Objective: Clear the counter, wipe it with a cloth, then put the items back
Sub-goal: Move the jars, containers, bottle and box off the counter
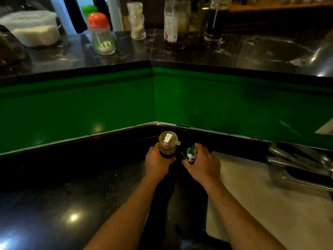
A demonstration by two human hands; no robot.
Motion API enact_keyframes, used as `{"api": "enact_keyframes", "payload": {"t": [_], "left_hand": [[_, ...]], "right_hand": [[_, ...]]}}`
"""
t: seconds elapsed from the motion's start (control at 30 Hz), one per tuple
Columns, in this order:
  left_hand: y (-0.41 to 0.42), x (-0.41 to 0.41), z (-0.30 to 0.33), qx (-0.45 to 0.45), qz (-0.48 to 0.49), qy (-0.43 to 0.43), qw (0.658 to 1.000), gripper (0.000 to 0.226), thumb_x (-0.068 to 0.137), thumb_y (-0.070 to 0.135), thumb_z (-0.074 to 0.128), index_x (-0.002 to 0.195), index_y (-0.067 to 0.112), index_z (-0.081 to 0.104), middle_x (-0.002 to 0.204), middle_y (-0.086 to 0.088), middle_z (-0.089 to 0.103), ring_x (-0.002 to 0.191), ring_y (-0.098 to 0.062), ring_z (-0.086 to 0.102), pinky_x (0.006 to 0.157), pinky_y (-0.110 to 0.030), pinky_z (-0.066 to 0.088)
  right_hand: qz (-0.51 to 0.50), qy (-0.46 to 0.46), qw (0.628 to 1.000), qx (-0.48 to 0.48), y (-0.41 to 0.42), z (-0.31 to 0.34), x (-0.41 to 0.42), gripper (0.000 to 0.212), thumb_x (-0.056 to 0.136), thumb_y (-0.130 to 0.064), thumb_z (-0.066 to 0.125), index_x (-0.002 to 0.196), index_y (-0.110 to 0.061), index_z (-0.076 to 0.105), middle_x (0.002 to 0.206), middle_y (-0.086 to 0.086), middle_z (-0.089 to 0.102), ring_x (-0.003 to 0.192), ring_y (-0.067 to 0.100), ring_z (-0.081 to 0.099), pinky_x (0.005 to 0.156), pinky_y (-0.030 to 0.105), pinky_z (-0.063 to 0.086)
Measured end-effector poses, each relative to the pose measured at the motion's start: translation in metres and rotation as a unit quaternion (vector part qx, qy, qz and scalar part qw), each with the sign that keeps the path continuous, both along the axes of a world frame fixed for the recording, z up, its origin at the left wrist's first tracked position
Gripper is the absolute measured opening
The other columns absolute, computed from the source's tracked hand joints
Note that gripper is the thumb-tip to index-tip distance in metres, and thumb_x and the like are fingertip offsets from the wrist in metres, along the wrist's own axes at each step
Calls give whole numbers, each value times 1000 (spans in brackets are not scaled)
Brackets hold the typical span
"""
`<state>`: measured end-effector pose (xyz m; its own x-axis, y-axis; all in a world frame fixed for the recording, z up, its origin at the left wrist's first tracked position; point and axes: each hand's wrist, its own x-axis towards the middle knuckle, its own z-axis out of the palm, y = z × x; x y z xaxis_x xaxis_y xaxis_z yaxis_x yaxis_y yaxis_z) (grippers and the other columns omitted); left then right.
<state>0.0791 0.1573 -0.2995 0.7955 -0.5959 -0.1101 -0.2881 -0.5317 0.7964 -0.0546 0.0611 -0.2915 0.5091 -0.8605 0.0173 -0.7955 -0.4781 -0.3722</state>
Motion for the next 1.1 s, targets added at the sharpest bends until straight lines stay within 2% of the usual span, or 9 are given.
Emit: {"api": "enact_keyframes", "payload": {"t": [0.13,0.43,0.5,0.6,0.67,0.8,0.93,1.1], "left_hand": [[-21,1,-14,-6,10,-14,1000,54,68,23,90,116,19,65,113,-2,65,105,-19,62,91,-34,52],[-31,5,-29,-7,21,-7,1000,62,66,26,91,121,23,62,116,1,68,107,-18,64,91,-43,56],[-28,6,-25,3,11,7,1000,69,65,26,91,125,26,57,120,0,65,111,-21,63,89,-45,57],[-17,3,-16,43,0,-4,999,79,71,31,88,139,27,47,131,-4,56,122,-24,55,99,-44,50],[-3,0,-8,76,-6,-51,996,78,78,38,81,145,27,43,136,-5,55,126,-25,53,102,-45,48],[32,-11,19,92,-22,-203,975,66,90,53,62,146,23,45,136,-7,58,128,-26,51,106,-45,44],[61,-23,66,92,-59,-326,939,69,95,59,45,154,26,32,157,-8,37,149,-30,22,122,-50,16],[82,-25,145,60,-85,-420,902,73,98,65,35,159,29,17,165,-12,18,153,-33,6,124,-52,4]], "right_hand": [[11,33,999,-14,-24,-15,14,76,76,-59,70,138,-28,38,129,2,58,112,27,59,89,40,47],[4,71,997,-14,-33,-37,17,84,73,-63,71,141,-27,38,133,4,57,116,28,58,98,45,43],[1,83,997,0,-32,-34,15,91,73,-64,71,146,-26,32,139,6,52,121,30,54,100,46,43],[-3,100,995,23,-29,-20,9,101,73,-69,67,152,-27,20,147,8,41,128,34,47,101,48,42],[-5,89,996,17,-22,-8,4,94,79,-67,61,153,-26,19,149,9,36,128,34,45,101,47,42],[-9,53,997,-47,1,27,-9,75,90,-60,51,151,-24,28,154,8,35,131,33,41,100,45,42],[8,-1,993,-118,31,76,-16,63,96,-54,44,150,-22,36,155,6,36,139,31,33,108,46,35],[14,-88,976,-200,60,148,-18,55,97,-47,46,147,-23,42,153,5,40,140,29,33,112,46,32]]}}
